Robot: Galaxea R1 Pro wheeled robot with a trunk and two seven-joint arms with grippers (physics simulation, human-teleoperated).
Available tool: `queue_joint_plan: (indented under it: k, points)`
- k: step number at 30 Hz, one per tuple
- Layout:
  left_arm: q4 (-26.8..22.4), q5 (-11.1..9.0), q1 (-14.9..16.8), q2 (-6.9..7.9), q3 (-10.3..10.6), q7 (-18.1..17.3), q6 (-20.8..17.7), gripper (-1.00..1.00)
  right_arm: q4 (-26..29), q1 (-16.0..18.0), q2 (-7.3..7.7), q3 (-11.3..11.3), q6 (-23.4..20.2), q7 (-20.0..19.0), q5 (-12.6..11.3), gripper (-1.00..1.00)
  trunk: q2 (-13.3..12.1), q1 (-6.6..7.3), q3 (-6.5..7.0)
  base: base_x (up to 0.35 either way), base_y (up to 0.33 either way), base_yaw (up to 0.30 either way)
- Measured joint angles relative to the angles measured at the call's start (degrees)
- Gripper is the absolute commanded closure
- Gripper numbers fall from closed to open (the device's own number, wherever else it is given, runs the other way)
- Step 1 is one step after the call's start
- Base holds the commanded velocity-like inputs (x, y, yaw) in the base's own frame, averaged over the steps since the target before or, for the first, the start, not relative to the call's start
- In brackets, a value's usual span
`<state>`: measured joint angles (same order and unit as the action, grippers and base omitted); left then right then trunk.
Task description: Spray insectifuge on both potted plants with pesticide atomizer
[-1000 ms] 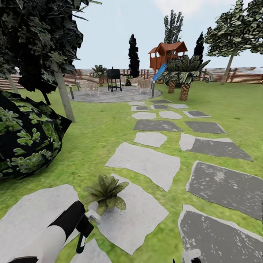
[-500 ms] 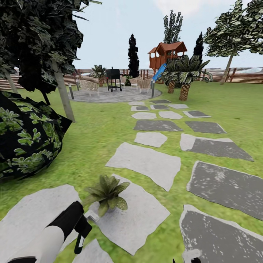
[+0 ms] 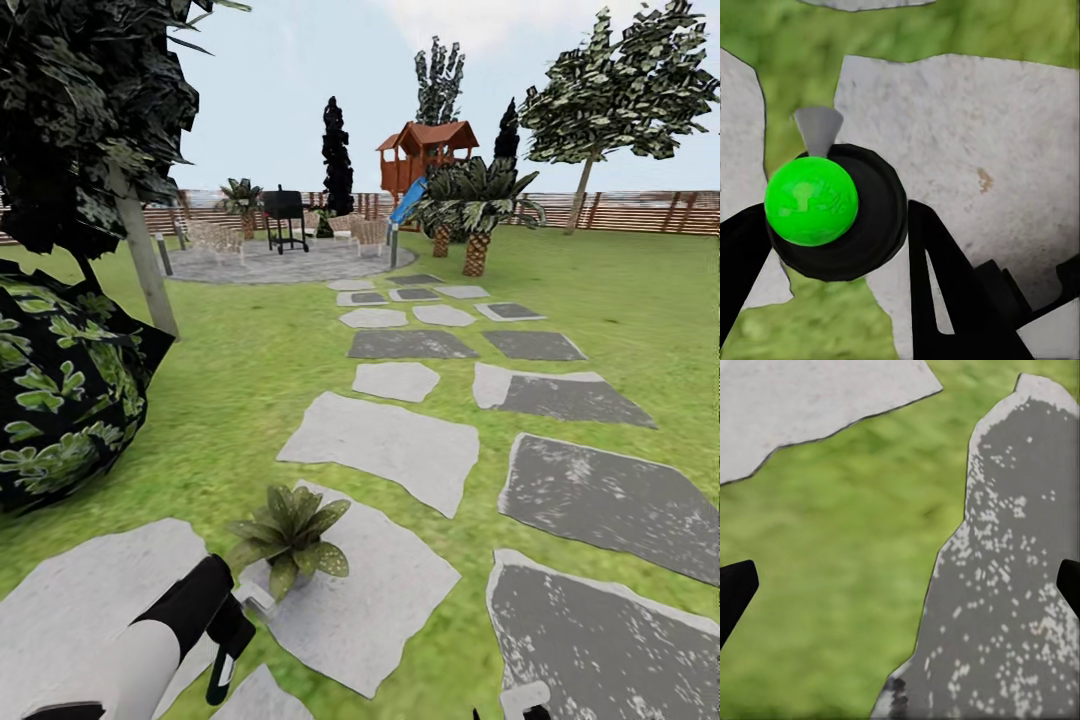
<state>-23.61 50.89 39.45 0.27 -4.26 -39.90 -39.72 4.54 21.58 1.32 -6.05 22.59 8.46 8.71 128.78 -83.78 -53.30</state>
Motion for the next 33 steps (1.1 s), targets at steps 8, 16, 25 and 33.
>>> queue_joint_plan:
  k: [8, 16, 25, 33]
  points:
    - [-0.1, 0.6, 0.9, 2.12, 0.3, -2.2, -0.8, 1.00, 0.0, 0.0, 0.00, 0.0, 0.0, 0.0, 0.0, -1.00, 0.0, 0.00, 0.00, 0.000, 0.000, -0.005]
    - [-0.8, 4.8, 1.1, 3.22, 0.3, -8.0, -0.9, 1.00, 0.0, 0.0, 0.04, 0.0, 0.0, 0.0, 0.1, -1.00, 0.0, 0.00, 0.00, 0.000, 0.000, -0.038]
    - [-1.1, 5.7, 0.6, 3.73, 0.4, -9.9, -0.7, 1.00, 0.0, 0.0, 0.00, 0.0, 0.0, 0.0, 0.0, -1.00, 0.0, 0.00, 0.00, 0.002, 0.001, -0.264]
    - [-1.2, 6.3, 0.5, 3.59, 0.3, -10.0, -0.8, 1.00, 0.0, 0.0, 0.07, 0.0, 0.0, 0.0, 0.1, -1.00, 0.0, 0.00, 0.00, 0.078, 0.134, -0.023]
